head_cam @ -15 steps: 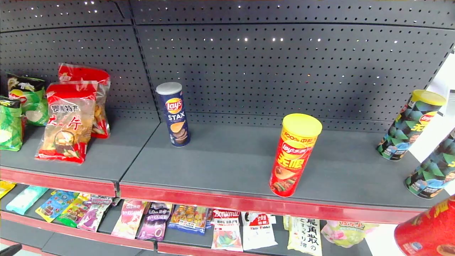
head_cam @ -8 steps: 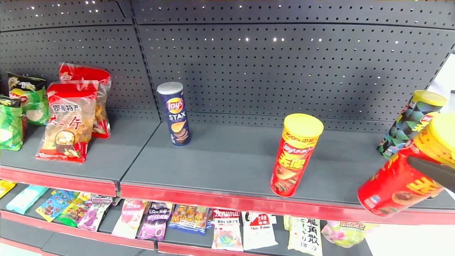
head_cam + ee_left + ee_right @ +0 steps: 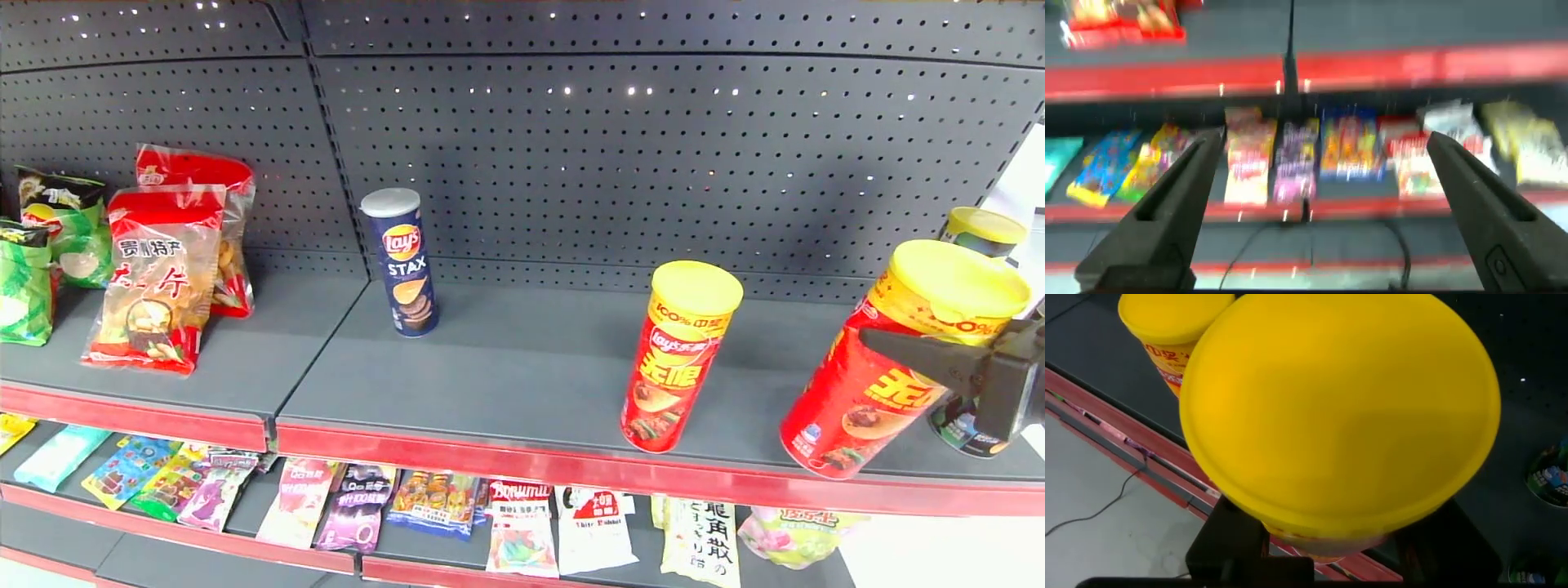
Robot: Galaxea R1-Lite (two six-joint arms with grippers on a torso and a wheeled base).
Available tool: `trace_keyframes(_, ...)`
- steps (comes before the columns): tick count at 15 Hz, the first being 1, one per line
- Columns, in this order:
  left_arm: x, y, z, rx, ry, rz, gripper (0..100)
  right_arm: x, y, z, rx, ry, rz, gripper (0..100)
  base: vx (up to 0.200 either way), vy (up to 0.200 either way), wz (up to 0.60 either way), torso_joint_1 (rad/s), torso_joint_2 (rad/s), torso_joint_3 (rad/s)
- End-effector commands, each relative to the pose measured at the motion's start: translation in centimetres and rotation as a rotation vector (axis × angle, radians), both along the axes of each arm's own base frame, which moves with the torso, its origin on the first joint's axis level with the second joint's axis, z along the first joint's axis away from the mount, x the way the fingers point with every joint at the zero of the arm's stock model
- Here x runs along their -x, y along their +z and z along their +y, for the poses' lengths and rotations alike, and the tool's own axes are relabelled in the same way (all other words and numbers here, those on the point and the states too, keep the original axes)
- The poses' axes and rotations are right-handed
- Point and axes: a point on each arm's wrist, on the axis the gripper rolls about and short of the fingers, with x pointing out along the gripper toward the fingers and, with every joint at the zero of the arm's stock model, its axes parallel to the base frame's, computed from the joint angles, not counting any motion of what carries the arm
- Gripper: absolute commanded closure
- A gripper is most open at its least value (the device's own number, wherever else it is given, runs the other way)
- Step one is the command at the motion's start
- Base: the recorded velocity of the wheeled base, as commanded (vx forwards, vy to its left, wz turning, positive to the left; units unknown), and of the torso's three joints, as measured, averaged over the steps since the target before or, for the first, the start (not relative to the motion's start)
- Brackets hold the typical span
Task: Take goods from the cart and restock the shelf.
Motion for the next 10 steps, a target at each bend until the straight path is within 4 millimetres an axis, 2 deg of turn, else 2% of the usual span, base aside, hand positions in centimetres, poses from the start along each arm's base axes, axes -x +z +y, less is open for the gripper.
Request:
trace_keyframes(1, -0.52, -0.91, -0.12, 0.031, -0.025, -0.036, 0, -0.01, -0.12, 0.01, 0.001, 0.000, 0.004, 100, 0.000, 0.000, 0.00, 0.000, 0.00, 0.000)
trace_keyframes(3, -0.53, -0.98, -0.11, 0.017, -0.019, -0.038, 0, 0.06, -0.16, -0.03, 0.001, -0.001, 0.004, 100, 0.000, 0.000, 0.00, 0.000, 0.00, 0.000)
trace_keyframes(5, -0.59, -0.97, 0.22, 0.011, 0.148, -0.031, 0, 0.14, -0.16, -0.05, 0.001, -0.001, 0.003, 100, 0.000, 0.000, 0.00, 0.000, 0.00, 0.000)
trace_keyframes(10, -0.94, -0.92, 0.11, 0.014, 0.355, 0.034, 0, 0.31, -0.04, -0.10, -0.004, -0.004, -0.004, 100, 0.000, 0.000, 0.00, 0.000, 0.00, 0.000)
